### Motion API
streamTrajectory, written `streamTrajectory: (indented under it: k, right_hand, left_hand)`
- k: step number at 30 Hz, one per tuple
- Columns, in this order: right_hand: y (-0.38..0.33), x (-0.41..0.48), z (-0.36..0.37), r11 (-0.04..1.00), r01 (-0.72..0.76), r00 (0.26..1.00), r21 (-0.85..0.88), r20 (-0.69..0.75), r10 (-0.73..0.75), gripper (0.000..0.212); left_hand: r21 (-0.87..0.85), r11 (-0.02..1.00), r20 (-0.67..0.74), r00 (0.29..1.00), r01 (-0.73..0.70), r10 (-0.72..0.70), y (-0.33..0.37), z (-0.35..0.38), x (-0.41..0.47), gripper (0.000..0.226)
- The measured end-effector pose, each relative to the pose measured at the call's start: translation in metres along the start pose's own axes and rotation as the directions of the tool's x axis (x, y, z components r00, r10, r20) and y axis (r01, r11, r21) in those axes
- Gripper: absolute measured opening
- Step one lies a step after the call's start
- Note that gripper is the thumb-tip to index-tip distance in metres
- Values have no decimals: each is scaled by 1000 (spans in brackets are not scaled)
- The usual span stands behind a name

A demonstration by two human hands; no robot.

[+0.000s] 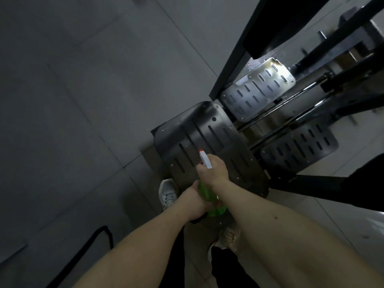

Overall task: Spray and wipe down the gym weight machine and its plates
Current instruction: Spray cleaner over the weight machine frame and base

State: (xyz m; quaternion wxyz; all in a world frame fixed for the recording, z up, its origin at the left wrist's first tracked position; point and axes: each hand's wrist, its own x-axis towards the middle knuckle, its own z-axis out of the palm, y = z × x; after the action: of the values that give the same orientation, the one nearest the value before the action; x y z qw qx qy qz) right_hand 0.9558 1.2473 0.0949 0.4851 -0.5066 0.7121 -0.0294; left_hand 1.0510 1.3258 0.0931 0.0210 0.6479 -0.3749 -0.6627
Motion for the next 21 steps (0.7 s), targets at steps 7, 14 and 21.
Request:
streamTrajectory:
  k: [7, 14, 21]
  right_hand:
    - [-16, -33, 15, 969, 248, 958, -6, 148, -244, 10]
    - [2, -49, 48, 978, 192, 978, -82, 104, -183, 19]
    - [55, -88, 63, 999, 12, 999, 31, 36, -13, 11]
  left_hand:
    - [-145, 989, -240, 971, -40, 4, -22, 13, -39, 75]
    - [-169, 984, -238, 971, -51, 10, -59, 26, -46, 77]
    - [-144, 990, -35, 999, 4, -9, -89, 54, -63, 111]
